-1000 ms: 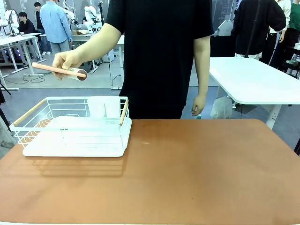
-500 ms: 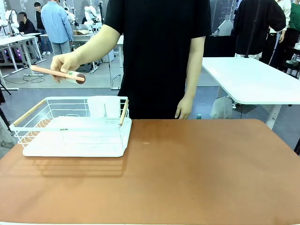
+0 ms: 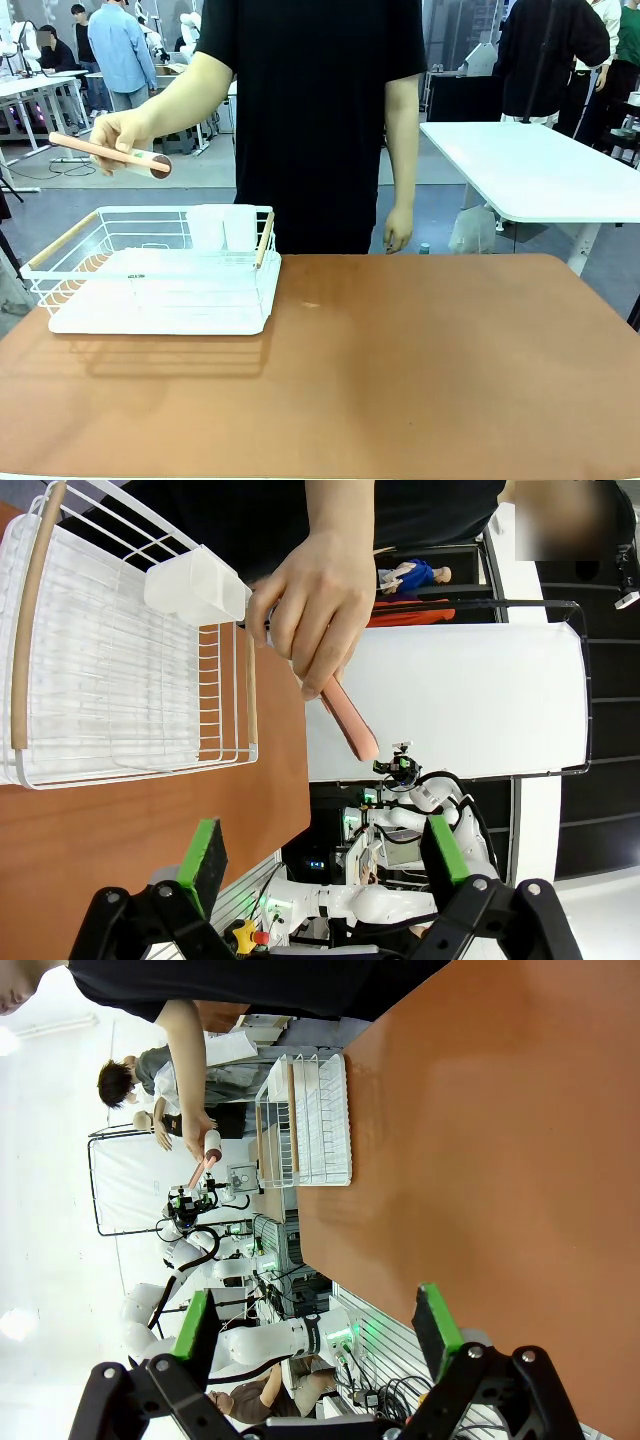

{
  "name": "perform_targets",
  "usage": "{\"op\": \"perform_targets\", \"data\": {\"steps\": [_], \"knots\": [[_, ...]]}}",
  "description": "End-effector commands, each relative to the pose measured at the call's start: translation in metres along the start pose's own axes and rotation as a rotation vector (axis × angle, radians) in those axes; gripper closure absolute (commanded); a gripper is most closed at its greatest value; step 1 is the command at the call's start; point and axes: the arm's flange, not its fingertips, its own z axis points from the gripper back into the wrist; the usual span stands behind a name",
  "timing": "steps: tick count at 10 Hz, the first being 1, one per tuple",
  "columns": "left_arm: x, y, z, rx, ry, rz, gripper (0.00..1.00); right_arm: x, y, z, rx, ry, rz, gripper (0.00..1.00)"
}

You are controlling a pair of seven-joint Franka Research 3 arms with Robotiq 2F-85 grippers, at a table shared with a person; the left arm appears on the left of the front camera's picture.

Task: Clean the table.
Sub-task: Pick up the Lint Roller when the human hands it over.

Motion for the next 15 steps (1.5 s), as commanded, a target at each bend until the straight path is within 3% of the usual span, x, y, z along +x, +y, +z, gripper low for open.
{"op": "perform_targets", "data": {"steps": [1,3,7,12,15], "knots": [[-0.007,-0.030,-0.007,0.049,-0.024,0.031,0.00,0.001,0.001,0.000,0.017,-0.001,0.019,0.00],[-0.020,-0.068,-0.026,0.114,0.018,0.199,0.00,0.001,0.001,0.000,0.017,-0.001,0.019,0.00],[-0.031,-0.092,-0.083,0.338,-0.046,0.301,0.00,0.001,0.001,0.000,0.017,-0.001,0.019,0.00],[-0.045,-0.094,-0.144,0.452,-0.184,0.241,0.00,0.001,0.001,0.000,0.017,-0.001,0.019,0.00],[-0.044,-0.090,-0.160,0.411,-0.197,0.283,0.00,0.001,0.001,0.000,0.017,-0.001,0.019,0.00]]}}
